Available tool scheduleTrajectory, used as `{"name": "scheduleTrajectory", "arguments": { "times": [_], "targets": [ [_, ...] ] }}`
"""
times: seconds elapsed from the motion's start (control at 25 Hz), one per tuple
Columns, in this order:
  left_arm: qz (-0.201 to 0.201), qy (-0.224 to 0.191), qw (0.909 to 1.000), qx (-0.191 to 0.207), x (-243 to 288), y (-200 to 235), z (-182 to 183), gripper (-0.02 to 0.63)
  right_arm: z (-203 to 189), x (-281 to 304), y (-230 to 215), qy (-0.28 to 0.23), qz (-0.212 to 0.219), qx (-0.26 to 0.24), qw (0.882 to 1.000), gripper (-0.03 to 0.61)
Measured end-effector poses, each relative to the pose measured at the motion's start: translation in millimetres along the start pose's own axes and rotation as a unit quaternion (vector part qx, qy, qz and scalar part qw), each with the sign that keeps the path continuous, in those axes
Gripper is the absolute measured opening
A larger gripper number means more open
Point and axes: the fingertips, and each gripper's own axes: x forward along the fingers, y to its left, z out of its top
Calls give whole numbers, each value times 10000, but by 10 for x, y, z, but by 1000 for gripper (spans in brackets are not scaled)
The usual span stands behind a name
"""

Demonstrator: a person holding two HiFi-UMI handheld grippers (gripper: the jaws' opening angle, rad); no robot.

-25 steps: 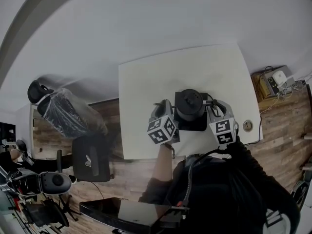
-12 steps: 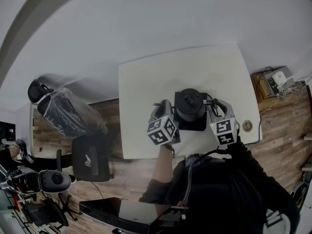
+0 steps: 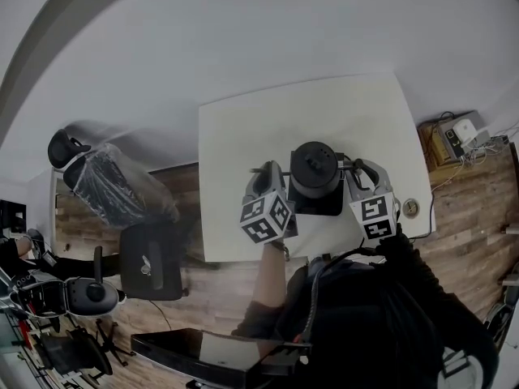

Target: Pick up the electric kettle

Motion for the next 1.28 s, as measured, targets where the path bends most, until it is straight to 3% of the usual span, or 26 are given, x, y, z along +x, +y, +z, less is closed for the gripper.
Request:
{"name": "scheduleTrajectory", "arguments": {
  "times": [1.28],
  "targets": [
    [-361, -721, 9957, 453, -1016, -693, 1111, 32, 1152, -1044, -142, -961, -71, -234, 9951, 104]
  ]
}}
